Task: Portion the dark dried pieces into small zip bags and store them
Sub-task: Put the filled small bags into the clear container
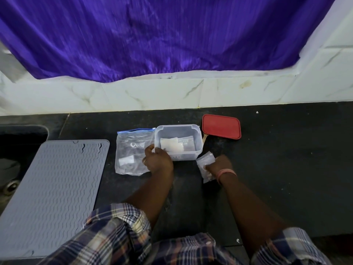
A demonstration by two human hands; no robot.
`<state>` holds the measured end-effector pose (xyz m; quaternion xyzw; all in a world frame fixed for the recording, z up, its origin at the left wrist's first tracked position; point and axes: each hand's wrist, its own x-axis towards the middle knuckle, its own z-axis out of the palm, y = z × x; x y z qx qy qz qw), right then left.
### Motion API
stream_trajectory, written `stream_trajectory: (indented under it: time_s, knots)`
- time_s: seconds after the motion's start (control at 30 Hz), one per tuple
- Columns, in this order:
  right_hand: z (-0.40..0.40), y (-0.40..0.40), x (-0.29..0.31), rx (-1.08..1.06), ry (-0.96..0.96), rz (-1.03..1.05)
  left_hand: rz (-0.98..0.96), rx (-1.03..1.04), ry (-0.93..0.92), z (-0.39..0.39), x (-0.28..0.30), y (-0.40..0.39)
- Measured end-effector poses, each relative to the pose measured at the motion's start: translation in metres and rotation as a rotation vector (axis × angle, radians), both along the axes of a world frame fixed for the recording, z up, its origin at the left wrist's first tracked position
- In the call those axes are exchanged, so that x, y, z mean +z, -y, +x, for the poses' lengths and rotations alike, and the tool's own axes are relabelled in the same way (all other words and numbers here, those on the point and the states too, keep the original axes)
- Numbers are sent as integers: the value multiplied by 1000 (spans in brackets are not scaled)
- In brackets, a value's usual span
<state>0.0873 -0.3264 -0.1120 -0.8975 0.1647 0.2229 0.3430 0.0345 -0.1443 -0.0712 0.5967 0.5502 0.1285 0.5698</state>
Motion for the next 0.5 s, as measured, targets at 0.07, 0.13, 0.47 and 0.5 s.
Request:
stream_trajectory:
  time_s: [0.07,0.13,0.47,0.5]
  knots:
    - [3,8,16,-103,-56,138,-15,-7,-10,1,0,0]
    - [7,16,43,-170,-69,252,-16,-13,-14,1,-1,-1]
    - [49,-45,95,-29,255,427,42,-51,-79,4,2,-7]
    - [51,-58,88,54,233,356,50,-62,-77,5,1,-9]
